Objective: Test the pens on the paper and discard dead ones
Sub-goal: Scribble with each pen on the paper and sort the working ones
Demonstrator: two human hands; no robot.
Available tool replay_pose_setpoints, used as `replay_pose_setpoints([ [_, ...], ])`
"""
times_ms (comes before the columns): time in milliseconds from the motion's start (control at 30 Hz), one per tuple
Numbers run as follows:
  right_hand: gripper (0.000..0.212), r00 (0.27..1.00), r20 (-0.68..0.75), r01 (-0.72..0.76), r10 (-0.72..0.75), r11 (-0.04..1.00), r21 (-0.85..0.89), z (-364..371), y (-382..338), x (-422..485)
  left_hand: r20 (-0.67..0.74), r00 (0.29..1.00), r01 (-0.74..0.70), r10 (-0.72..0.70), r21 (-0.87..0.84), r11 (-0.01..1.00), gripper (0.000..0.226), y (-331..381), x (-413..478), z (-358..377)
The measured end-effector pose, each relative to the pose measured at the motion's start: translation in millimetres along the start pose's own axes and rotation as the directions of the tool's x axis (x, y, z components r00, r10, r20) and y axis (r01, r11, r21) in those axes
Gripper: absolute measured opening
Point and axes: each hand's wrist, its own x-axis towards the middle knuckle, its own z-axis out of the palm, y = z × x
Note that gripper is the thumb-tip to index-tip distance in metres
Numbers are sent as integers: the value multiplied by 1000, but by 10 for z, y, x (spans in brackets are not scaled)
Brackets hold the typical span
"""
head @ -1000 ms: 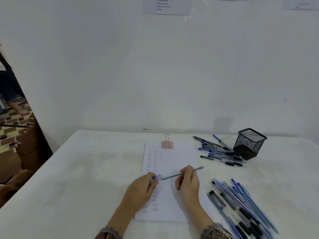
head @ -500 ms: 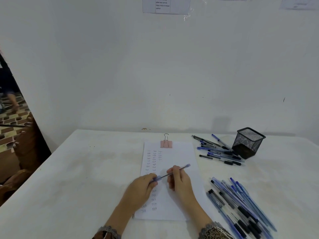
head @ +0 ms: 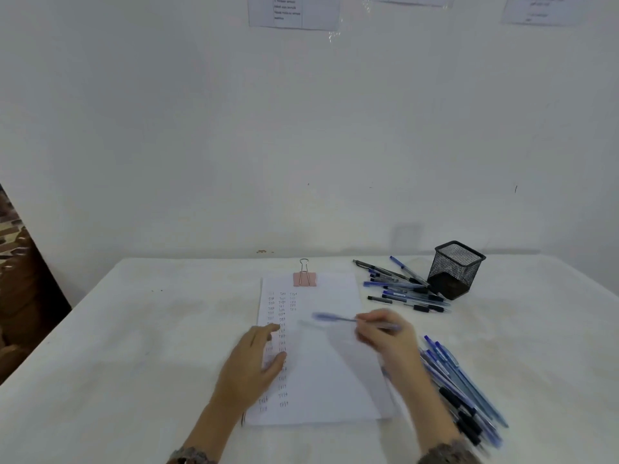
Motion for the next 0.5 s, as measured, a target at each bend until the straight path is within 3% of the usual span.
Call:
replay_pose_setpoints([
  [100,12,949,-294,51,-110,978,-201,-591,-173,-177,-61,997,-39,48,140,989,49,-59,14,56],
  [200,13,929,-348,-43,-126,897,-441,-1009,-126,-319,-44,999,-14,23,180,984,54,-47,33,81],
  [267,23,943,-289,-70,-162,754,-653,-1124,-17,-374,-23,1000,21,-17,172,985,64,-45,31,87],
  [367,28,970,-200,-118,-139,452,-884,-1183,52,-369,6,999,52,-54,138,989,74,-43,25,85],
  [433,21,984,-175,-159,-43,253,-954,-1213,-34,-297,15,998,62,-64,131,989,76,-38,23,83],
  [500,16,978,-174,-188,118,121,-975,-1229,-160,-162,16,998,61,-63,130,990,74,-32,24,83],
])
